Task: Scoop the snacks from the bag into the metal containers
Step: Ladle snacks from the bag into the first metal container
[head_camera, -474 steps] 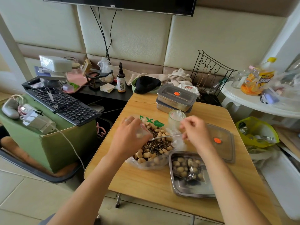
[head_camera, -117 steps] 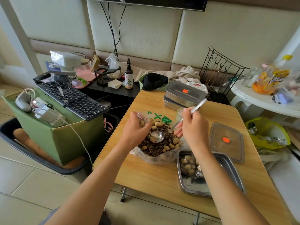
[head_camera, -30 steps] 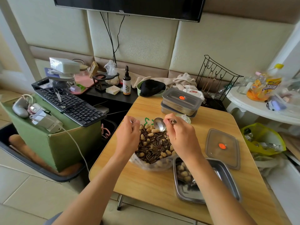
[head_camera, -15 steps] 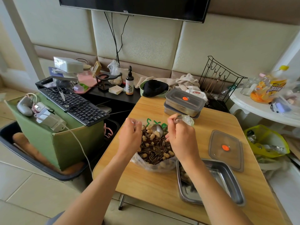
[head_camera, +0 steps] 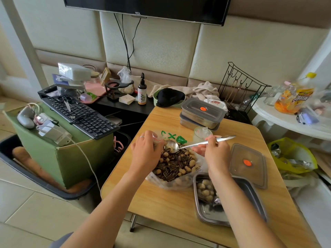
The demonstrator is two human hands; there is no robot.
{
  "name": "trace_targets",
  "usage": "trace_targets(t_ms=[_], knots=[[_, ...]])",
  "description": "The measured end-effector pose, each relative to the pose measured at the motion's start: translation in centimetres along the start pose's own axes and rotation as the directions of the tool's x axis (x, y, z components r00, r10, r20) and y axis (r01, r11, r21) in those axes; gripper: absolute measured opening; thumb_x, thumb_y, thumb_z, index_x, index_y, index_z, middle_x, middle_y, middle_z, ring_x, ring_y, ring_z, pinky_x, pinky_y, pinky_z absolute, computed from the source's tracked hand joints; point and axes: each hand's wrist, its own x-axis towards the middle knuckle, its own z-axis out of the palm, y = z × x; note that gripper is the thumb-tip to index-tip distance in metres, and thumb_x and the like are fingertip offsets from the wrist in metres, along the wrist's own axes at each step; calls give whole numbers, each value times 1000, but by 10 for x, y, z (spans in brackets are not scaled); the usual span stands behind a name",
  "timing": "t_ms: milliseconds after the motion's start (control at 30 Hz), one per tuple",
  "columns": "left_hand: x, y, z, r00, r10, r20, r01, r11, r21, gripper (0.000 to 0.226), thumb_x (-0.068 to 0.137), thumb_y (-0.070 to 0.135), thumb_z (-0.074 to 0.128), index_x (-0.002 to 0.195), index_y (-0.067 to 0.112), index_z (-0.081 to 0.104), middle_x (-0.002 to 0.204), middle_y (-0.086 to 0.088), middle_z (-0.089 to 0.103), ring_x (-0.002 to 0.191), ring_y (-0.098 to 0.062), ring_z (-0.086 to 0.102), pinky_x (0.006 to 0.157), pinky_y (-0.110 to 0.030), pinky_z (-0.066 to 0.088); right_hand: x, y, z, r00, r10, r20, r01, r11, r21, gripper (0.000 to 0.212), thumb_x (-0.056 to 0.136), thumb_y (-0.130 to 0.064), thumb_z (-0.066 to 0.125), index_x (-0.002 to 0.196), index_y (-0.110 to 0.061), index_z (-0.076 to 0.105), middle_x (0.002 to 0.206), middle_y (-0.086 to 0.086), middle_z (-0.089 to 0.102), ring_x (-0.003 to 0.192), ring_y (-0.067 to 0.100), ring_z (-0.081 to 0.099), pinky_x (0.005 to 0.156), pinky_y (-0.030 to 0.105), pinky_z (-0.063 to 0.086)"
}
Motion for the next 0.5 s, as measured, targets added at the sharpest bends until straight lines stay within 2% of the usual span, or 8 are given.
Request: trace_targets(t_ms=[67,133,233,300,367,433,500], knots=[[1,0,1,1000,9,-10,-9,1000,30,26,100,40,58,114,18,54,100,7,61,99,-14,50,96,-32,19,3,2,-3,996,91,0,-90,990,104,25,109,-21,47,107,-2,64,68,8,76,65,25,78,72,37,64],[0,-1,2,999,25,-20,-24,998,59,26,99,41,58,113,19,54,99,7,61,99,-15,51,95,-32,17,2,1,-7,997,74,11,-74,992,107,25,109,-22,49,104,-4,65,68,8,76,65,25,78,71,37,64],[0,-1,5,999,29,-18,-28,998,64,22,100,37,58,112,19,54,100,7,60,101,-17,52,91,-30,15,-4,-3,-8,970,-224,93,232,969,-86,28,109,-28,51,97,-9,68,68,5,74,62,16,76,65,33,63],[0,0,6,1000,18,-14,-17,998,56,23,100,38,58,113,19,54,103,5,60,102,-19,51,92,-32,18,-9,-4,-5,872,-444,204,479,860,-174,28,108,-28,53,96,-8,69,71,-1,73,59,6,72,58,25,61],[-1,1,5,1000,-9,-6,9,1000,28,24,100,38,57,114,18,55,106,4,60,104,-19,51,92,-34,21,-12,-2,-1,731,-603,320,672,717,-185,26,109,-25,52,96,-10,69,72,-8,70,60,1,71,55,22,60],[-1,3,5,999,-40,-7,40,999,6,24,101,37,58,115,18,55,105,5,60,103,-17,49,91,-34,22,-15,-3,2,602,-686,409,784,604,-140,21,109,-21,52,100,-11,67,72,-8,68,61,1,70,54,18,57],[0,4,4,998,-67,-5,67,998,1,27,101,41,59,115,18,55,104,5,59,99,-15,47,90,-33,24,-18,-5,2,516,-727,452,838,537,-93,21,109,-21,51,102,-10,67,72,-5,68,61,3,69,53,19,56]])
